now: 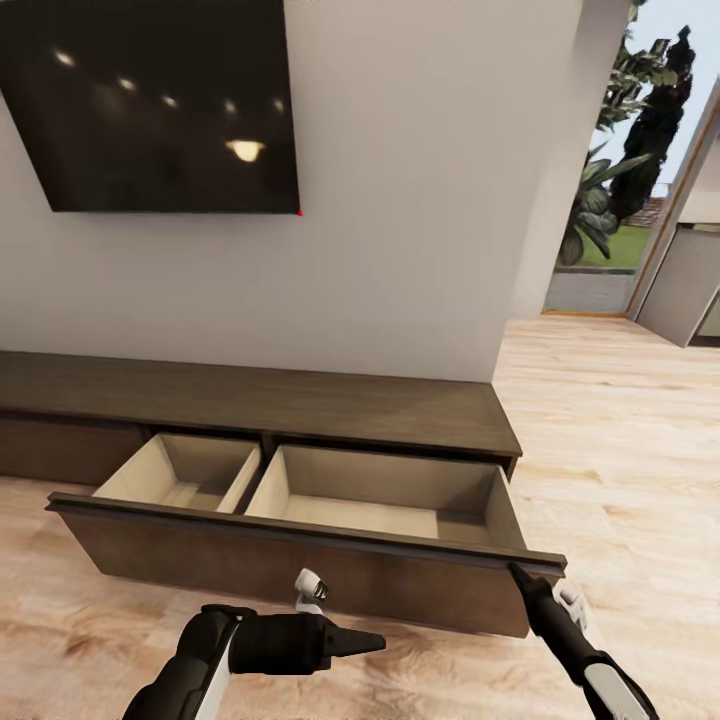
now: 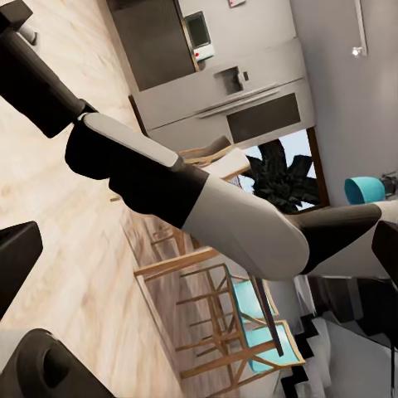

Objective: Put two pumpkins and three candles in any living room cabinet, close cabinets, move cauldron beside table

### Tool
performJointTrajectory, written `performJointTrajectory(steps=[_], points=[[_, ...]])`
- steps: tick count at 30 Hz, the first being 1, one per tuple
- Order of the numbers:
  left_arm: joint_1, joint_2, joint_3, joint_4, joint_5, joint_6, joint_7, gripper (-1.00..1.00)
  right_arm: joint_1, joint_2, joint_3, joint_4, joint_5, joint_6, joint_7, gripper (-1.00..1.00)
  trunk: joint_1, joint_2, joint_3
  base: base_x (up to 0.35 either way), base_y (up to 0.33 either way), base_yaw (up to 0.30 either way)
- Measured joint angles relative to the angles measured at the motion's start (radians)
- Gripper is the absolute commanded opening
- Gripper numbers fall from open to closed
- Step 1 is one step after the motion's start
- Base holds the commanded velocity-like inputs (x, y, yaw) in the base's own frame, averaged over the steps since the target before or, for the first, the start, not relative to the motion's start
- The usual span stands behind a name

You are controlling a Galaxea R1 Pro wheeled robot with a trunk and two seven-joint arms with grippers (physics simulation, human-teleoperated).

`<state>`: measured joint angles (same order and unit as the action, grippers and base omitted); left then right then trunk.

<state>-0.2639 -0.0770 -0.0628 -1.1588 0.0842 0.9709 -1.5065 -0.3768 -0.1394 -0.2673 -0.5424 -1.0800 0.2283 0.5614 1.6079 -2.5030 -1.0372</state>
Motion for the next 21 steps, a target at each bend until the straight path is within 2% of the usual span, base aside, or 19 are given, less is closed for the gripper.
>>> performJointTrajectory(steps=[13, 14, 15, 21], points=[[0.0, 0.0, 0.0, 0.0, 0.0, 0.0, 0.0, 1.0, -0.004, 0.001, -0.002, 0.0, 0.0, 0.0, -0.008, -1.0, 0.0, 0.0, 0.0, -0.007, 0.0, 0.0], [0.0, 0.0, 0.0, 0.0, 0.0, 0.0, 0.0, 1.0, -0.004, 0.001, -0.002, 0.0, 0.0, 0.0, -0.008, 1.0, 0.0, 0.0, 0.0, 0.0, 0.0, 0.0], [0.001, 0.0, 0.001, -0.001, 0.0, 0.0, 0.0, 1.0, 0.026, -0.023, -0.009, -0.002, -0.02, 0.005, 0.06, 1.0, 0.0, 0.0, 0.0, 0.0, 0.0, 0.0], [0.0, 0.0, 0.001, -0.001, 0.0, 0.0, 0.0, 1.0, 0.028, -0.025, -0.008, -0.003, -0.021, 0.006, 0.065, 1.0, 0.0, 0.0, 0.0, 0.0, 0.0, 0.0]])
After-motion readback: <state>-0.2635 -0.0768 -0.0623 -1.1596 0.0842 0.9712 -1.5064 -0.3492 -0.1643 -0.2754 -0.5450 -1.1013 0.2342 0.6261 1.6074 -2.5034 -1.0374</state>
